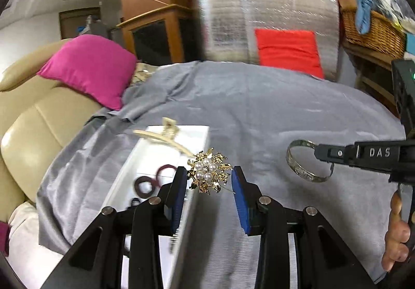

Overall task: Organize jewelry
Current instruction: 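Carry the gold pearl brooch and silver bangle over the white tray with both tools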

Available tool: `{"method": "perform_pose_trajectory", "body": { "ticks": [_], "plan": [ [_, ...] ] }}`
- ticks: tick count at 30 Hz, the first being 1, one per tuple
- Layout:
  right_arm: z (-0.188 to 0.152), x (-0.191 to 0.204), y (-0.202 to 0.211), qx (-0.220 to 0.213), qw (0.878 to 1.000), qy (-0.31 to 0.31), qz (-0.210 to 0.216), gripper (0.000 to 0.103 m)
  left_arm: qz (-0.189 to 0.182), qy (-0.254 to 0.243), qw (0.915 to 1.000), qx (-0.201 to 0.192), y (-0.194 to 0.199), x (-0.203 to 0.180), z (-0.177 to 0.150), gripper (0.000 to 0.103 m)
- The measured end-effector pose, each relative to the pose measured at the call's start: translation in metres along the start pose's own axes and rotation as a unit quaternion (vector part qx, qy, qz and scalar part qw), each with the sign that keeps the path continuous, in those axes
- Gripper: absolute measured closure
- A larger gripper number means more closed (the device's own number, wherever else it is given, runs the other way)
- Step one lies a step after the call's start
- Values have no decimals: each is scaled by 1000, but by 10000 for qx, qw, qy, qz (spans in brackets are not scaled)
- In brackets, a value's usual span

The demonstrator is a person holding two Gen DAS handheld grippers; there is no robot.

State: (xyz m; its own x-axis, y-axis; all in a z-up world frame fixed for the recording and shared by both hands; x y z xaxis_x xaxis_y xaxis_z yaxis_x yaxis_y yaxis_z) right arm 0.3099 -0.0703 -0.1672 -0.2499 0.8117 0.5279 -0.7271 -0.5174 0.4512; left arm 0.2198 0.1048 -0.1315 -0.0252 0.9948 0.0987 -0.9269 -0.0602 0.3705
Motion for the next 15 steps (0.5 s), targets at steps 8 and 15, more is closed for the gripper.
{"method": "perform_pose_trajectory", "body": {
  "ticks": [8, 15],
  "plan": [
    [-1, 30, -28, 27, 9997, 82, 230, 98, 310, 154, 9994, -81, 3, 40, 1, 66],
    [2, 71, -45, -91, 9980, 349, 517, 98, 481, 193, 9986, 50, 3, 73, -12, 66]
  ]
}}
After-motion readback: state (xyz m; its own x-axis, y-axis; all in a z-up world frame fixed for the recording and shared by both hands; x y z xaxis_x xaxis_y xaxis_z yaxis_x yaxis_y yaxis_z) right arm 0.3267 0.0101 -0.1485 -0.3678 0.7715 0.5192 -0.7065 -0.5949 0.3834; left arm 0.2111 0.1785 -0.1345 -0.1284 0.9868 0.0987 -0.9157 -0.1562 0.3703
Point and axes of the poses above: each gripper's, at about its wrist camera, not at the fingertips, and y roughly against the way its jaws point, x to its left, z to its top, the point moved 5 cm from there along -y, roughly the way its jaws point, and after that the axes turned 12 degrees about -x, right-handed, at the moved point
